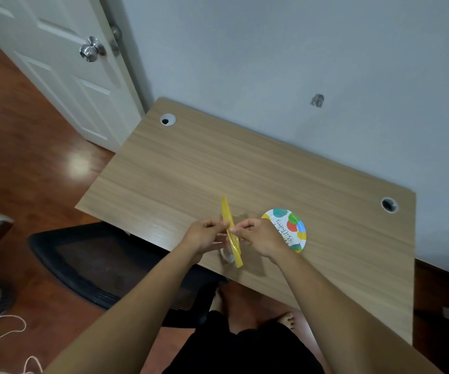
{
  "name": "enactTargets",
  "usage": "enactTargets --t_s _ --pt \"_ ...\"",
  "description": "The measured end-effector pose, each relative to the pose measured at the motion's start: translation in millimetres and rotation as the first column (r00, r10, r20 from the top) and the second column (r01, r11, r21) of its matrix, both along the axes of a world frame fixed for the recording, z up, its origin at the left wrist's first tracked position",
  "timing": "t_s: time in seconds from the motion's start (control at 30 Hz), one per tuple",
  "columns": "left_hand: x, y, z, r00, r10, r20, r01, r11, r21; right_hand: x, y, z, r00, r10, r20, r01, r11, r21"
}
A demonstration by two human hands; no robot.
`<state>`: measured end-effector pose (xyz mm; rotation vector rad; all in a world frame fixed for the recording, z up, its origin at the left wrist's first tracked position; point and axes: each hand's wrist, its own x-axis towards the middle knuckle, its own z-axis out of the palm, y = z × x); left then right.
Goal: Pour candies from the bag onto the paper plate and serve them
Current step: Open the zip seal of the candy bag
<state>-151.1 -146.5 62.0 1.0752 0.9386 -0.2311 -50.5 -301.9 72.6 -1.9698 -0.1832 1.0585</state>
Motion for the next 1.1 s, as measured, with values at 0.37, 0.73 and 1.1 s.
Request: enactTargets --t_s 0.37,0.73,1.1 --pt "2 -12 -12 0.997 0.064 0.035 -0.069 0.984 0.165 -6 2 -4 0.995 -0.06 0.085 0.066 0.996 -0.066" --pt "8 -15 3 0.985 0.151 0.08 -0.16 0.978 0.13 -7 18 9 0.966 -0.127 0.225 0.158 0.979 -0.126" --pt "18 -10 16 0.979 0.194 0.06 -0.202 0.963 0.177 -4 30 15 0.957 -0.21 0.199 0.233 0.967 -0.102"
